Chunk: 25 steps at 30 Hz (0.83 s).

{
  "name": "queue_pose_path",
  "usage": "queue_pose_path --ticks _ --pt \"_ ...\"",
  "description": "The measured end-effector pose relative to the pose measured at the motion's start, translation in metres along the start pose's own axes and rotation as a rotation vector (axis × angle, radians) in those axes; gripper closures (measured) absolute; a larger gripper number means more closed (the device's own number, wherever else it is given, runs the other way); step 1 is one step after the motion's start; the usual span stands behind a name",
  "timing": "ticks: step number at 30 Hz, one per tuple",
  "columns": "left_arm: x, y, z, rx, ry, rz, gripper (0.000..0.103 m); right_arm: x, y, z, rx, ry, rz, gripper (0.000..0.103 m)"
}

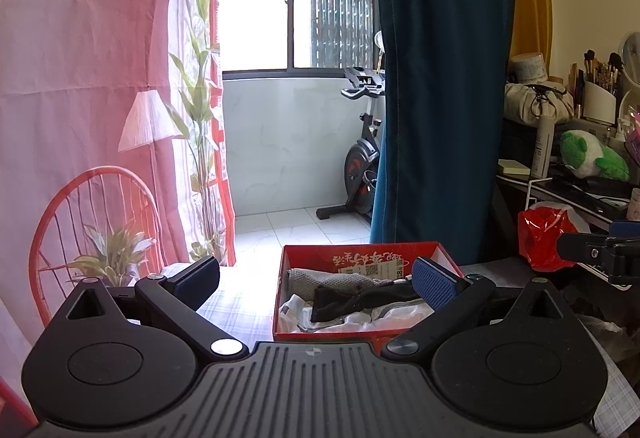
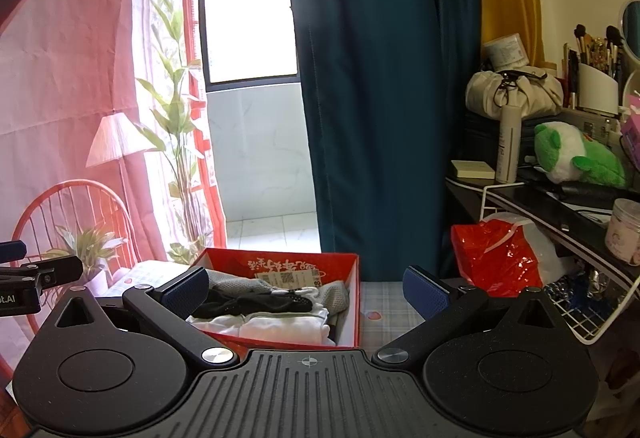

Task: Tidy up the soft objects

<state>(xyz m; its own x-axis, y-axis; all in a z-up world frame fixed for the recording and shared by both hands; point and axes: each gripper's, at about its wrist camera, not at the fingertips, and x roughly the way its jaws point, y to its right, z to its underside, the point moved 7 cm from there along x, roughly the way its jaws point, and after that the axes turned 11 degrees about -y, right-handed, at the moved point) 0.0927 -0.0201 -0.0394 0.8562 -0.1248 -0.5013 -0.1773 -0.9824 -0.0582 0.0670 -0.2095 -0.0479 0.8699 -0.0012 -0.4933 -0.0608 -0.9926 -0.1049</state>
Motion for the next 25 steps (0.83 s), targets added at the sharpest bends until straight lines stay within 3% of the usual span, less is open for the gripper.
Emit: queue_pose_path --ticks 25 --pt "-0.0026 -0.0011 -0.0003 -0.018 0.005 0.002 0.0 -0.001 -0.0042 -0.0003 -0.014 0.001 -0.002 0.0"
